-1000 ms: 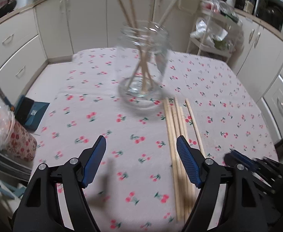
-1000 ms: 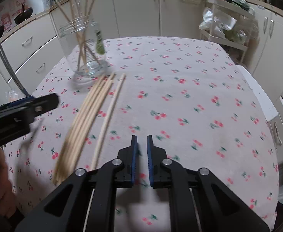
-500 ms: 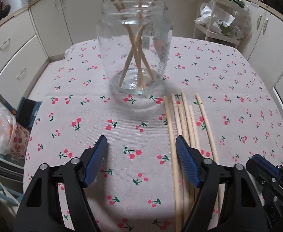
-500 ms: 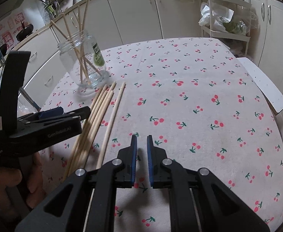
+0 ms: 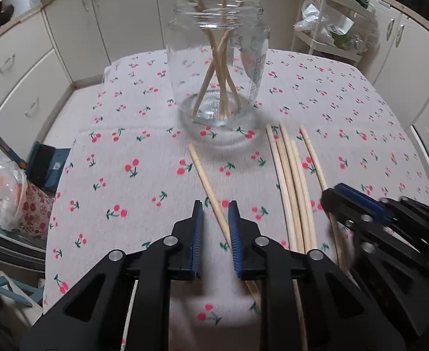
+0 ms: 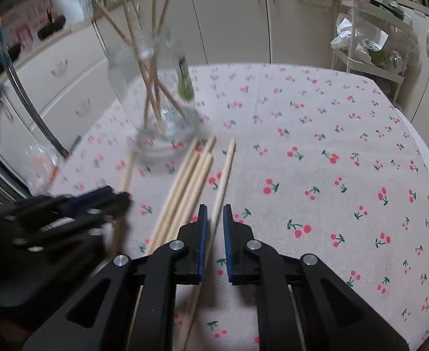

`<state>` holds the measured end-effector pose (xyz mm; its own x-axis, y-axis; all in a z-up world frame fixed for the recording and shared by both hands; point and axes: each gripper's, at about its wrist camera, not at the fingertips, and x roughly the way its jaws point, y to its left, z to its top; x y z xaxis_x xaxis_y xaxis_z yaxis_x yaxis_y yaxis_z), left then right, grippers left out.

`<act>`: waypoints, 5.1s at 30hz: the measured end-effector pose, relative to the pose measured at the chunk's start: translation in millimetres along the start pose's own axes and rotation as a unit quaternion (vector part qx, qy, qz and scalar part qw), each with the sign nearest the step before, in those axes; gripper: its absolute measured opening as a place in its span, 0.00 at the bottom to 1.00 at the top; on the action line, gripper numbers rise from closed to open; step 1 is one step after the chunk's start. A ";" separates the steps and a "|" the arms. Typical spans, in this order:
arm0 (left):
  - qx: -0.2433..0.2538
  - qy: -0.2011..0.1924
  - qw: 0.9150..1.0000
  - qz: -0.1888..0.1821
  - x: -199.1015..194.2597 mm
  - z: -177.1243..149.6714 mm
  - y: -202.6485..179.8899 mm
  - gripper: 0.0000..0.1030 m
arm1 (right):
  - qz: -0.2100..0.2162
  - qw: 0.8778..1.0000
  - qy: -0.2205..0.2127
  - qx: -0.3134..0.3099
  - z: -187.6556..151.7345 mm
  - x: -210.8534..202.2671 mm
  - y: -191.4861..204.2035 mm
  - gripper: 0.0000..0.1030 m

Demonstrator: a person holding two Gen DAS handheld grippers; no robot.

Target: Organize utensils

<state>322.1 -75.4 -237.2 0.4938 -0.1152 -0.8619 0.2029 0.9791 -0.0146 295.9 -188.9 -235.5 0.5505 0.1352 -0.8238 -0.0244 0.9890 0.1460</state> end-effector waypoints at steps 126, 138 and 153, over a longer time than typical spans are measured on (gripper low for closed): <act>-0.149 -0.368 0.915 -0.075 -84.2 132.4 72.3 0.06 | 0.083 0.932 -0.345 0.075 120.2 -38.2 23.8 0.06; -0.134 -0.319 0.935 -0.070 -118.1 80.0 72.9 0.33 | 0.065 0.958 -0.271 0.068 65.6 -75.6 -2.8 0.33; -0.123 -0.125 0.982 -0.068 -65.1 -0.8 67.0 0.55 | 0.029 0.999 -0.042 0.017 1.2 -12.5 9.7 0.32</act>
<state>302.9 -2.2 -182.4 0.6744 -0.2547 -0.6931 0.0864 0.9594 -0.2684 289.8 -181.0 -223.2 0.6167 0.1846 -0.7652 -0.0309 0.9771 0.2107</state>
